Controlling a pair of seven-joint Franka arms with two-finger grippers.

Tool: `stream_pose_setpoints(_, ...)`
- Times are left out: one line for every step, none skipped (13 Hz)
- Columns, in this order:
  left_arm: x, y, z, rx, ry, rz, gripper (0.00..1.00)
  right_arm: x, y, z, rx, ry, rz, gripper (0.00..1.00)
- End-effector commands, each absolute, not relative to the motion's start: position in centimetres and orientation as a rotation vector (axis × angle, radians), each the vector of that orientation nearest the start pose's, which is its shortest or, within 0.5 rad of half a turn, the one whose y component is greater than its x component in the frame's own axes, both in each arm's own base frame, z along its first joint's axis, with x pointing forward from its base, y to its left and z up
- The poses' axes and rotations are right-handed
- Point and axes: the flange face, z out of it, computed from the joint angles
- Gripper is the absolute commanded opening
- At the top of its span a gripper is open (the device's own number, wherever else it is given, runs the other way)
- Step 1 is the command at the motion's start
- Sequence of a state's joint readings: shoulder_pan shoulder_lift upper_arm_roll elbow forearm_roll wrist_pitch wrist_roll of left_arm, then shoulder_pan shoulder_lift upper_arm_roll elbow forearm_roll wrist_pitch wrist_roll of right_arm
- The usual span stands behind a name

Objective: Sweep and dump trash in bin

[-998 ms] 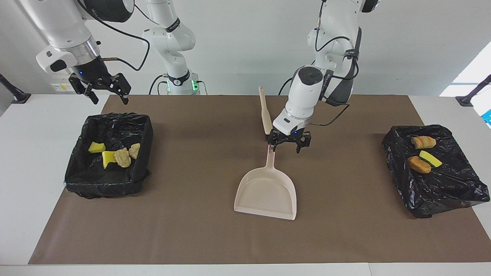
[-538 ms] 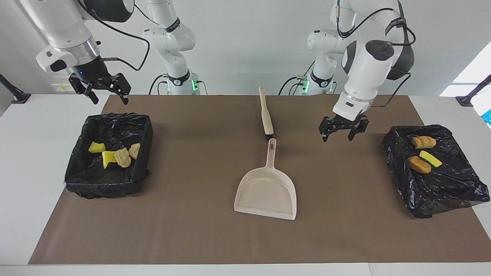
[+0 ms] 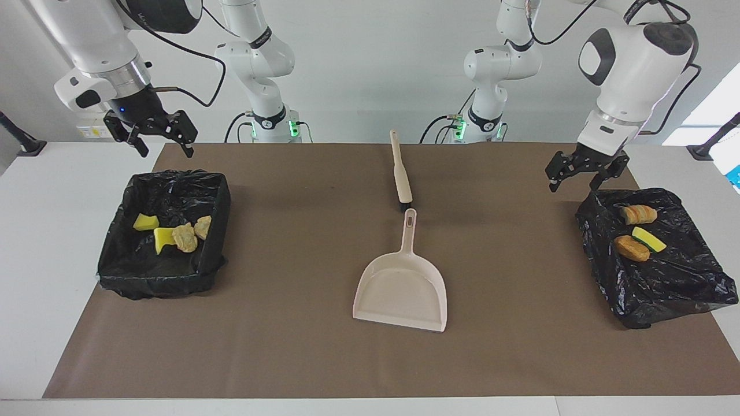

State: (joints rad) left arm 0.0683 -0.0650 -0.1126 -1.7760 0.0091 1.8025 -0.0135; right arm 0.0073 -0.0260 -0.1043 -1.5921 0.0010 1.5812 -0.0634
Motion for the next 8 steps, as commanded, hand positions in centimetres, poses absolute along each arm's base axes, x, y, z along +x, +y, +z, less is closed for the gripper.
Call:
stream_pose_setpoints(54.1,-2.0,63.0,-3.123,0.056,-0.105,1.0,54.1,-5.2,63.0,-3.119,0.084,-0.014,1.0)
stream_pose_setpoints(53.9,-1.6,64.0,-3.122,0.046,-0.096,1.0,54.1,-5.1,63.0,-3.119,0.081,-0.014,1.0)
stream_pose_setpoints(53.5,-1.6,64.6,-3.122,0.057,-0.067,1.0,54.1,-5.1,63.0,-3.119,0.081,-0.014,1.0)
stream_pose_setpoints(53.0,-1.6,64.3,-3.123,0.123,-0.014,1.0,54.1,-5.1,63.0,-3.119,0.081,-0.014,1.0)
stream_pose_setpoints(52.2,-1.4,64.7,-3.119,0.192,-0.012,1.0,54.1,-5.1,63.0,-3.119,0.081,-0.014,1.0)
stream_pose_setpoints(52.2,-0.9,64.6,-3.12,0.177,-0.02,1.0,54.1,-5.1,63.0,-3.119,0.081,-0.014,1.0)
stream_pose_setpoints(52.3,-0.9,64.7,-3.12,0.172,-0.027,1.0,54.1,-5.1,63.0,-3.119,0.081,-0.014,1.0)
stream_pose_setpoints(52.3,-1.1,65.0,-3.127,0.175,-0.039,1.0,54.1,-5.1,63.0,-3.119,0.081,-0.014,1.0)
